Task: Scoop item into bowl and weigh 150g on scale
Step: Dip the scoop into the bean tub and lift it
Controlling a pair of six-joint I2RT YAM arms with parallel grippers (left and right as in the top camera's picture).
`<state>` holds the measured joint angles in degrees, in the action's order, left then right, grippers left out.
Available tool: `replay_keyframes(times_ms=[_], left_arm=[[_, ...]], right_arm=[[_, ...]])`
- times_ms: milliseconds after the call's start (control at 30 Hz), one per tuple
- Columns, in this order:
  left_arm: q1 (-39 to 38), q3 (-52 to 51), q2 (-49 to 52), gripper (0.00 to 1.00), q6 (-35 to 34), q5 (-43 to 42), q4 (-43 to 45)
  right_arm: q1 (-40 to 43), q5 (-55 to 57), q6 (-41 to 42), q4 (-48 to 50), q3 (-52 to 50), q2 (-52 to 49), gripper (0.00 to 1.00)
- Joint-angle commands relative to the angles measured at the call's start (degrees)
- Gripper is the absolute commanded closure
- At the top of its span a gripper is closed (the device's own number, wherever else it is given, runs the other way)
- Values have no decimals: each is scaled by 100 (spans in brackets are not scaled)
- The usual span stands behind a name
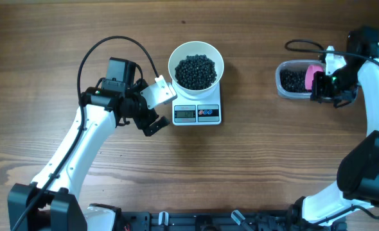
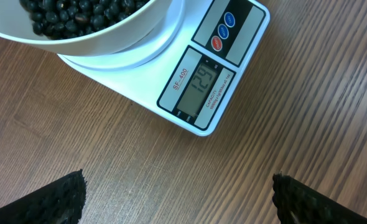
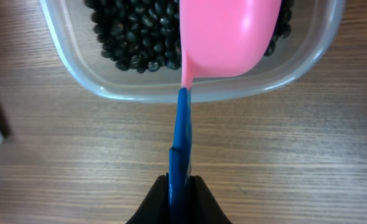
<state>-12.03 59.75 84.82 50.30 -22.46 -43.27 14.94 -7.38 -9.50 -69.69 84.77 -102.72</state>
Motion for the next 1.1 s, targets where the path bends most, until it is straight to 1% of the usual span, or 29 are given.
replay_keyframes(times_ms=[0, 133, 300, 433, 633, 767, 1067], left_arm=[[22, 20, 37, 0, 70, -131, 15], [22, 20, 37, 0, 70, -131, 15], [22, 20, 37, 0, 70, -131, 15], [22, 20, 37, 0, 70, -131, 15], [22, 20, 37, 0, 70, -131, 15], [22, 20, 37, 0, 70, -131, 15], [22, 20, 37, 0, 70, -131, 15]], right_arm=[[2, 184, -13, 251, -225, 92, 96], [-9, 157, 70, 566, -367, 92, 96], [-13, 444, 214, 778, -389, 83, 96], [-13, 463, 212, 894, -389, 81, 96], [-13, 463, 205, 922, -391, 44, 96], [-48, 461, 208, 927, -391, -173, 96], [-426, 133, 175, 887, -391, -372, 96]])
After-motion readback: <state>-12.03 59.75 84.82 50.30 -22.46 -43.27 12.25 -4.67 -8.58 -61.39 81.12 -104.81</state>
